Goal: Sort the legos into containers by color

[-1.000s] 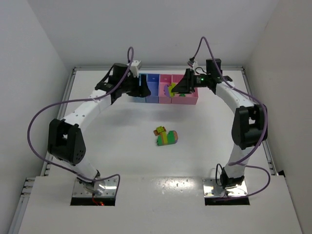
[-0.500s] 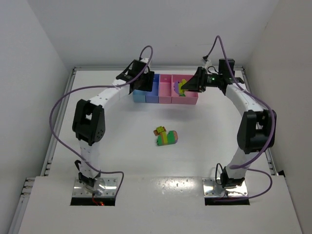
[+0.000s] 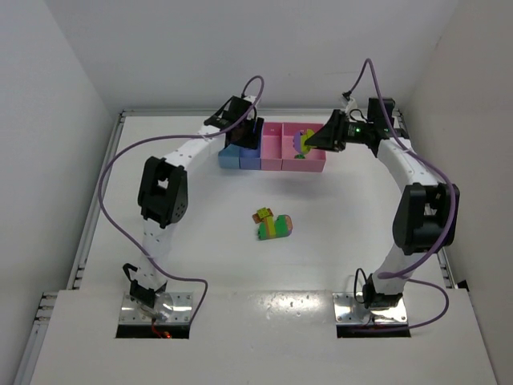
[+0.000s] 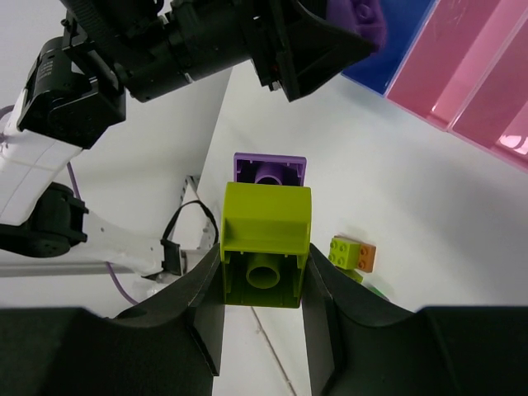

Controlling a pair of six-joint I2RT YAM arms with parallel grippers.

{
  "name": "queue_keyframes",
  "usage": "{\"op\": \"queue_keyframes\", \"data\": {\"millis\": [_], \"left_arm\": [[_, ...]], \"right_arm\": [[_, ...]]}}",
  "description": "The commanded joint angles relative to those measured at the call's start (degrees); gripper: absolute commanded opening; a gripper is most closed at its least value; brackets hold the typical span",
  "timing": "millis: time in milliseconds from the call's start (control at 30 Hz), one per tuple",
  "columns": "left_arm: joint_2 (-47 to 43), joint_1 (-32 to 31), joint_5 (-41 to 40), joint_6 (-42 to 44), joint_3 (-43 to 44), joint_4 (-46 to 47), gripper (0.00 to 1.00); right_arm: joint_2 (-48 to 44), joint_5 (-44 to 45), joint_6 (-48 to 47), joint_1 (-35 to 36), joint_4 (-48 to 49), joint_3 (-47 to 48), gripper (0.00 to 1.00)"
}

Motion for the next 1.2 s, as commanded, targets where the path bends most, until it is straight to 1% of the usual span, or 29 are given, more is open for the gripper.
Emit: {"op": "queue_keyframes", "data": {"millis": [0,100,133,167,200,233,300,333,433,500,533,600,800,867,1000,1167], "left_arm": [[-0.7,-0.1,2.1,0.2,2.5,-0.5,0.74],[-4.8,2.2,10.1,-3.4,0.4,3.6,0.75],[-5.7,3.7,15.5,-4.5,-0.4,4.3,0.89],[-6.7,4.2,17.5,-5.4,-1.2,4.9,0.97],[-8.6,5.0,20.2,-5.9,-1.9,4.9,0.99],[-9.6,5.6,27.9,-5.9,-2.6,4.9,0.99],[-12.2,6.4,36.2,-7.0,-5.3,7.9,0.99],[-14.9,7.0,44.3,-7.7,-8.9,9.1,0.99],[-18.1,8.2,56.0,-10.3,-15.0,11.8,0.96],[-19.2,8.2,58.7,-11.1,-17.7,13.4,0.93],[-19.7,8.2,59.5,-11.1,-19.9,13.4,0.93],[-21.0,8.2,61.5,-12.5,-21.8,16.3,0.93],[-21.6,7.7,66.1,-15.2,-23.0,19.0,0.92],[-21.6,7.7,67.6,-15.8,-23.0,19.7,0.91],[-21.6,7.7,71.8,-18.0,-24.2,24.0,0.90],[-22.1,7.7,76.2,-18.0,-26.1,24.5,0.90]], "right_arm": [[-1.8,-0.4,-0.6,-0.1,0.6,0.0,0.00],[-1.8,-0.9,-0.6,-0.1,1.3,0.0,0.00],[-1.3,-0.9,-0.6,-0.1,1.3,0.0,0.00],[-1.3,-0.9,-0.6,0.6,1.3,0.0,0.00],[-1.3,-1.5,-0.6,0.6,1.3,0.0,0.00],[-0.8,-1.5,-0.6,1.1,1.8,0.0,0.00],[-0.8,-3.0,-0.6,1.1,2.4,0.5,0.00],[-0.1,-3.5,0.1,1.9,2.4,0.5,0.00],[0.5,-6.2,1.4,3.5,4.7,1.1,0.00],[1.1,-8.7,4.9,4.4,8.8,1.1,0.00],[1.1,-9.3,6.0,5.4,9.9,1.1,0.00],[1.6,-10.6,7.6,6.8,11.4,1.1,0.00],[1.6,-12.6,11.0,9.7,14.2,0.5,0.00],[1.6,-12.6,11.0,9.7,14.8,0.5,0.00],[1.6,-12.6,11.0,9.7,15.3,0.0,0.00],[2.1,-12.6,11.0,9.7,15.3,-0.5,0.00]]}}
